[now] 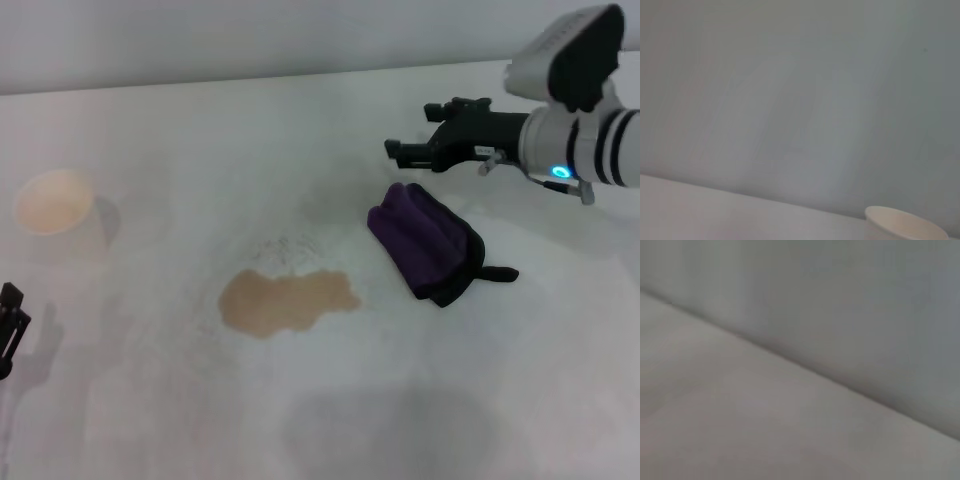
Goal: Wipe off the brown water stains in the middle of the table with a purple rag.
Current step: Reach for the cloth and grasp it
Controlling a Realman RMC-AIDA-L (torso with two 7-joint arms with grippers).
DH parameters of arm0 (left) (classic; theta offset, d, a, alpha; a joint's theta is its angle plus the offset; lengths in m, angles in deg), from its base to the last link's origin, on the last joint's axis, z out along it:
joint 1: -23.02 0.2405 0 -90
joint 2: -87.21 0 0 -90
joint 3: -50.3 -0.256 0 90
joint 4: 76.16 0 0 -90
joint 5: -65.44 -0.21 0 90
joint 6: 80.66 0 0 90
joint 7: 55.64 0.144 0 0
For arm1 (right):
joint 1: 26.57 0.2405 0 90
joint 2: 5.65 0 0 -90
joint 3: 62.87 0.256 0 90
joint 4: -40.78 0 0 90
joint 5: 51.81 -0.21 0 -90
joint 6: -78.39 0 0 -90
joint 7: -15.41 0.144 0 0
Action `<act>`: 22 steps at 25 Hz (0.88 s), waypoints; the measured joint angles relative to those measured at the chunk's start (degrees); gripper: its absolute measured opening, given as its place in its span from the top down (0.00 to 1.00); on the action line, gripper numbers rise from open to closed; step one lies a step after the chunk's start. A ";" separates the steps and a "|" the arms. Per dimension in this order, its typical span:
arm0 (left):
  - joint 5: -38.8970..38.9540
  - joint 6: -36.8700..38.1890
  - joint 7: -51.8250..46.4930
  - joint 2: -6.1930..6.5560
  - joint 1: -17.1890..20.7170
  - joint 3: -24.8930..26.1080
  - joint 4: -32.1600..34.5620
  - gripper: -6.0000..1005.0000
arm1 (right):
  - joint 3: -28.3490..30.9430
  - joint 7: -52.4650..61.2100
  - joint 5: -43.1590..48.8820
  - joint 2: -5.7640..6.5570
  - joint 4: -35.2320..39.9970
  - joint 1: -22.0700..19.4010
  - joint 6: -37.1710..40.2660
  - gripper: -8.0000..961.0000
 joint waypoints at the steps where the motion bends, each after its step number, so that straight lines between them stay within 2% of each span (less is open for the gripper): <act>1: 0.01 -0.01 0.00 0.00 -0.09 0.00 -0.02 0.11 | -0.23 4.05 4.71 -0.03 2.04 -0.02 -0.51 0.11; 7: 0.22 -0.07 0.00 0.09 -0.61 0.00 -0.23 0.11 | -0.01 26.21 29.30 0.14 14.35 -0.47 -6.96 0.11; 9: 0.43 -0.07 0.01 0.11 -0.82 0.02 -0.35 0.11 | -0.02 31.71 36.89 -0.04 19.95 -1.29 -9.64 0.11; 10: 0.71 -0.07 0.03 0.11 -1.16 0.06 -0.44 0.11 | -0.22 34.40 42.25 -0.26 26.66 -3.25 -13.40 0.11; 11: 0.71 -0.07 0.03 0.11 -1.16 0.06 -0.44 0.11 | -0.22 34.40 42.25 -0.26 26.66 -3.25 -13.40 0.11; 17: 2.32 -0.06 0.00 0.11 -2.10 0.10 -0.89 0.11 | -0.47 37.12 43.70 -0.33 37.26 -6.33 -24.09 0.11; 22: 2.54 -0.06 0.03 0.18 -2.33 0.09 -0.90 0.11 | -0.48 38.54 43.79 -0.31 38.53 -6.65 -29.05 0.11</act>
